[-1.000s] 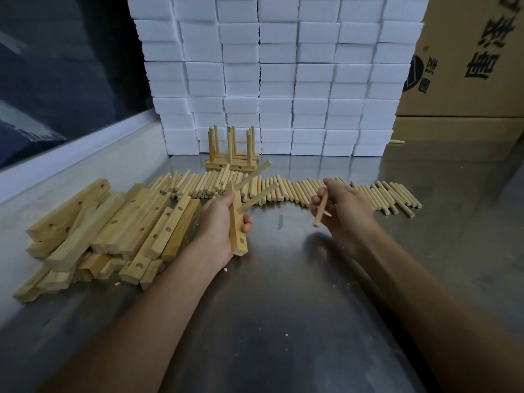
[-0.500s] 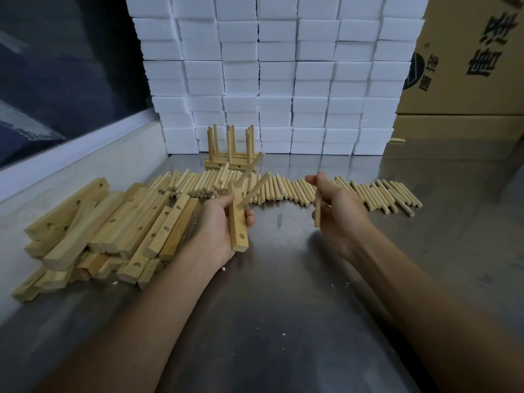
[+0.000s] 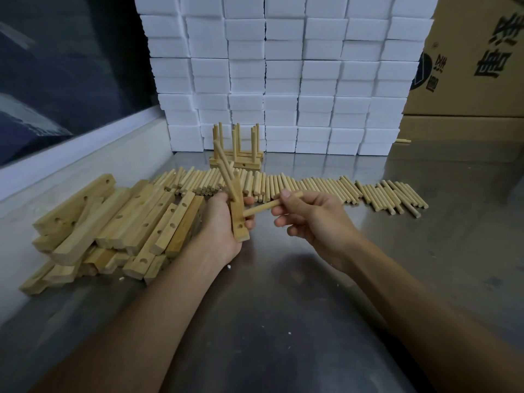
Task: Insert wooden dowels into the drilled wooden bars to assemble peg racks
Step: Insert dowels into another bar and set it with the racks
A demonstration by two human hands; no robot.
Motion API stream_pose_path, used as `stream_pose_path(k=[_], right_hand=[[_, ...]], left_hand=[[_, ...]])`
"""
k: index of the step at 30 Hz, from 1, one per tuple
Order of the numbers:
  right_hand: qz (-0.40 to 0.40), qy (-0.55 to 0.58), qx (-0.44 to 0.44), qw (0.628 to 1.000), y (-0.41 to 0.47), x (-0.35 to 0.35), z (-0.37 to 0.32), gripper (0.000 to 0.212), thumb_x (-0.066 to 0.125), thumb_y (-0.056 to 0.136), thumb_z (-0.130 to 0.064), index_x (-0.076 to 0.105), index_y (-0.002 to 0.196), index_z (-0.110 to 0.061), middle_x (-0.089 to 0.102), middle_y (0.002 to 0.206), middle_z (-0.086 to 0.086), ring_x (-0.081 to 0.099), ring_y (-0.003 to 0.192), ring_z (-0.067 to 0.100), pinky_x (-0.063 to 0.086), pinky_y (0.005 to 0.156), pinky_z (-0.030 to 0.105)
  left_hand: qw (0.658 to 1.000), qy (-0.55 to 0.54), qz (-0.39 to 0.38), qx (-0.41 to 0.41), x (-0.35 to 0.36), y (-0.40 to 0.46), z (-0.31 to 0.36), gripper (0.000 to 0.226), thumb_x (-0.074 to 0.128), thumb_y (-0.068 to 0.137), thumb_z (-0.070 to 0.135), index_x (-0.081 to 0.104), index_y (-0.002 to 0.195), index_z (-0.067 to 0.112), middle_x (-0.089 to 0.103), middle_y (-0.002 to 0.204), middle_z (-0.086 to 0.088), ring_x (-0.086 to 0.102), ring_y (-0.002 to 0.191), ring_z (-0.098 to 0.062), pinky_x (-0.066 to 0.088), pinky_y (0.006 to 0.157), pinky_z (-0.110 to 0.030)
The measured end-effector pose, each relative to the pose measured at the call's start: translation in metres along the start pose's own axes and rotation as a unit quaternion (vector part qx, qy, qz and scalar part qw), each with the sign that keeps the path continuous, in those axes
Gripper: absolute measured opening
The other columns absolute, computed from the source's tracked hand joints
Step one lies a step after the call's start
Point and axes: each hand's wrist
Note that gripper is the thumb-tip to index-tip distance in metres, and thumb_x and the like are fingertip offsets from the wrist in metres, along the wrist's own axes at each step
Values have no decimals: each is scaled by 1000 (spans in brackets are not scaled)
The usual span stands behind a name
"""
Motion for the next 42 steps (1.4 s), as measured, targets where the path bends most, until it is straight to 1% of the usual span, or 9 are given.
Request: stream_pose_path(k=[11,16,21,26,29,32,36,39,42], right_hand=[[5,-81,-34,996,-3,0,1,21,63,95,-19,72,94,0,75,80,8,68,66,15,51,58,23],[-16,-183,-102,978,-5,2,-2,15,63,95,-11,70,98,1,74,80,10,69,65,17,52,55,24],[-28,-355,-201,913,-7,6,-6,7,64,94,-5,70,96,-5,72,79,0,70,71,10,56,66,21],[-51,-505,-282,814,-6,4,-18,13,67,91,-3,75,101,-6,73,81,0,63,66,4,54,70,23],[-82,-568,-309,759,-6,6,-25,14,65,94,-14,77,101,-9,75,84,3,66,73,16,53,71,35],[-89,-609,-324,718,-5,16,-25,17,60,96,-20,75,94,-15,74,85,-1,65,78,19,50,71,32],[-52,-618,-322,715,-5,23,-23,16,58,94,-19,71,86,-14,68,74,1,60,69,23,40,62,31],[-29,-609,-295,735,-6,22,-20,20,57,95,-22,71,90,-9,68,74,9,59,68,30,34,60,30],[-3,-600,-262,755,-4,25,-19,21,58,94,-25,71,90,-9,63,70,6,57,69,31,39,62,32]], left_hand=[[999,11,-38,-9,-4,6,-5,30,43,104,27,59,86,9,54,64,-1,50,48,-12,44,51,-27],[998,11,-60,-9,-7,9,-7,30,40,105,28,56,87,10,49,65,-2,45,49,-13,42,48,-26],[998,-15,-62,-9,-7,10,-10,23,39,106,24,57,101,11,50,67,-3,43,48,-12,40,48,-24],[998,-13,-61,0,-8,16,-13,27,38,106,21,57,124,12,50,66,-2,43,49,-12,37,48,-25],[999,-2,-49,7,-8,19,-15,35,40,106,19,51,138,15,53,67,-3,45,48,-12,38,45,-25],[999,2,-44,10,-6,20,-16,38,42,106,18,49,143,19,57,72,-6,47,49,-13,40,40,-24],[999,-1,-37,11,-7,21,-16,37,41,106,17,51,141,18,56,71,-7,46,49,-15,37,37,-23],[999,13,-36,14,-6,23,-17,36,40,106,17,51,141,17,57,72,-7,46,50,-14,38,38,-24],[999,23,-39,16,-6,24,-18,37,39,107,17,49,142,18,55,79,-8,47,53,-15,38,45,-28]])
Point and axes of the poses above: each hand's wrist, its own y-axis towards the middle knuckle, its own x-axis out of the palm, z = x × y
